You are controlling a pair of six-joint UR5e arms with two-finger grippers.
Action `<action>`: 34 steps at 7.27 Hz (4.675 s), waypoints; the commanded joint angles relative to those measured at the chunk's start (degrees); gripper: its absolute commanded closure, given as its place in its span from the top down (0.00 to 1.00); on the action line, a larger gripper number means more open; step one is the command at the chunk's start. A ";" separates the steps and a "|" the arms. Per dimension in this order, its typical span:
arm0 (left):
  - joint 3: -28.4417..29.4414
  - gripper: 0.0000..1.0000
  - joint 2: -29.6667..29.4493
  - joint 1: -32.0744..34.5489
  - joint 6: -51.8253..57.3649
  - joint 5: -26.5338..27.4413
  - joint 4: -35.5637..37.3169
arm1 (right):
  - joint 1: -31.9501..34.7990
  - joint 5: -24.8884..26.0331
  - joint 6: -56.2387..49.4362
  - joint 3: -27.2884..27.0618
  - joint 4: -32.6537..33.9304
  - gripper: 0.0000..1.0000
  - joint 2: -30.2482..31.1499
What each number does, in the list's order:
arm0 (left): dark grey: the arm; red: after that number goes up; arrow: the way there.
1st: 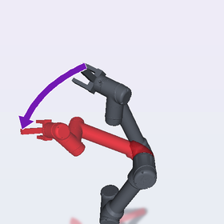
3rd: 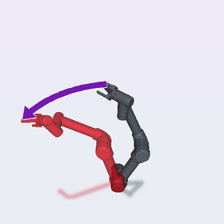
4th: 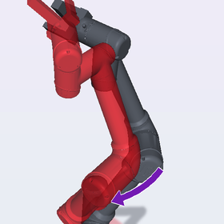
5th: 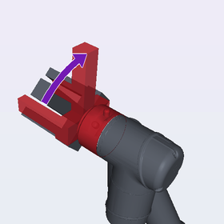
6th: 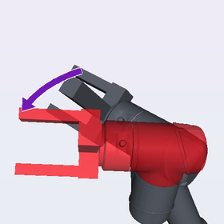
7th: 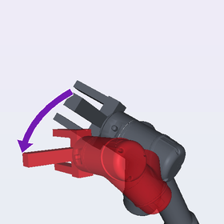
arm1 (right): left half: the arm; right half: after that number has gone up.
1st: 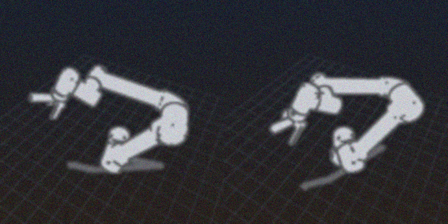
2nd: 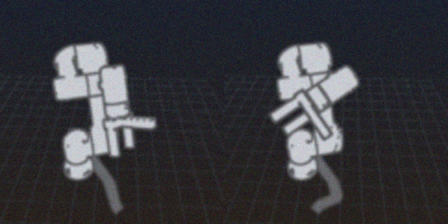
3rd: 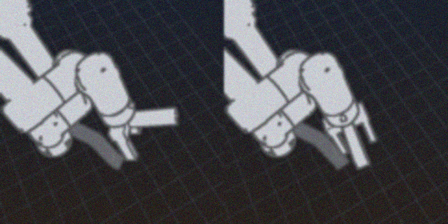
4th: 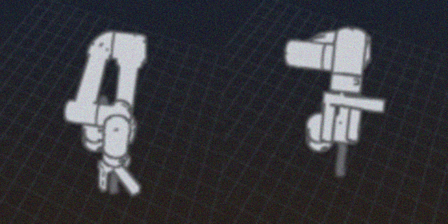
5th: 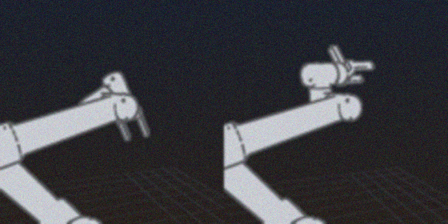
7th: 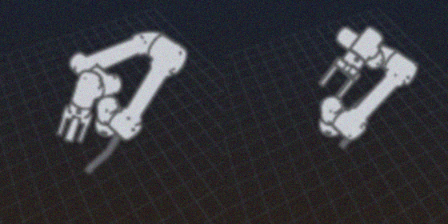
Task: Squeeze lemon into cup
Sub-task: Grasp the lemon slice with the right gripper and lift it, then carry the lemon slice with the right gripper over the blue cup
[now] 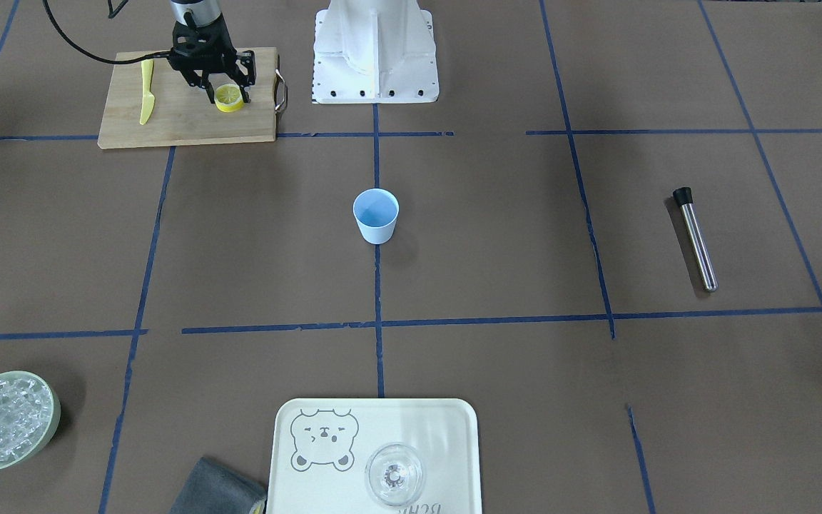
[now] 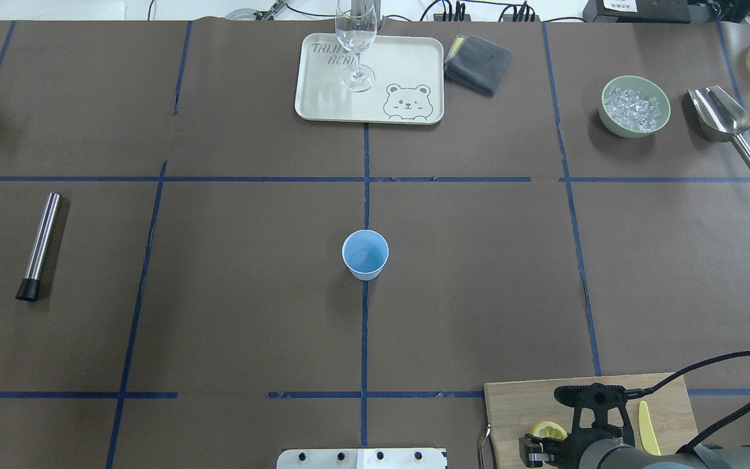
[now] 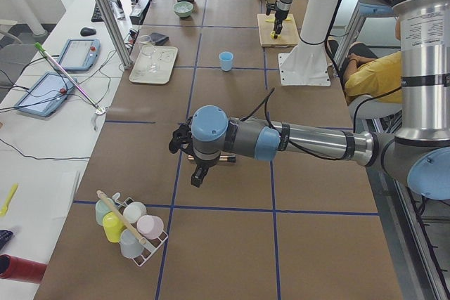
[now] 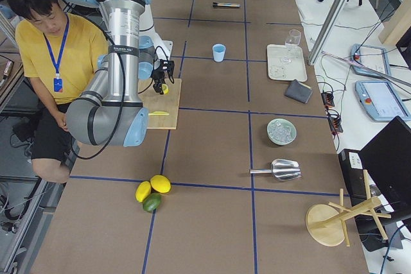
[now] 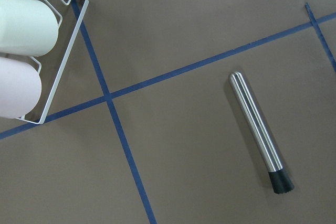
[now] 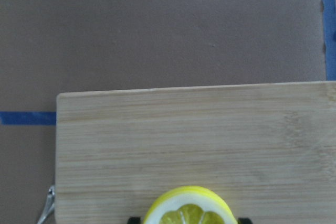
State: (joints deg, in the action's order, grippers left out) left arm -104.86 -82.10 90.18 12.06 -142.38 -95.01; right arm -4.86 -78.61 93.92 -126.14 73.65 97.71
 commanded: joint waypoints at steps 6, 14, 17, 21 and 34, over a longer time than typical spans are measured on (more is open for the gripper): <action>-0.17 1.00 0.01 0.00 -0.02 0.00 0.00 | 1.95 -0.06 0.21 -2.17 0.17 0.52 0.37; -0.43 1.00 0.45 0.09 -0.02 -0.09 0.09 | 3.18 0.03 1.17 -5.51 0.44 0.57 1.61; -0.70 1.00 0.62 0.09 -0.02 -0.09 0.09 | 5.29 -0.23 1.17 -6.92 0.35 0.57 -0.05; -0.61 1.00 0.71 0.09 0.06 -0.09 0.18 | 12.83 -2.33 1.09 -4.82 0.44 0.57 -9.09; -0.61 1.00 0.71 0.09 0.06 -0.09 0.09 | 27.36 -11.75 1.00 22.16 12.30 0.59 -46.03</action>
State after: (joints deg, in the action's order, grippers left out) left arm -105.47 -81.39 90.26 12.13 -142.47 -94.89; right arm 22.47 -90.35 94.86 -105.14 85.99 52.50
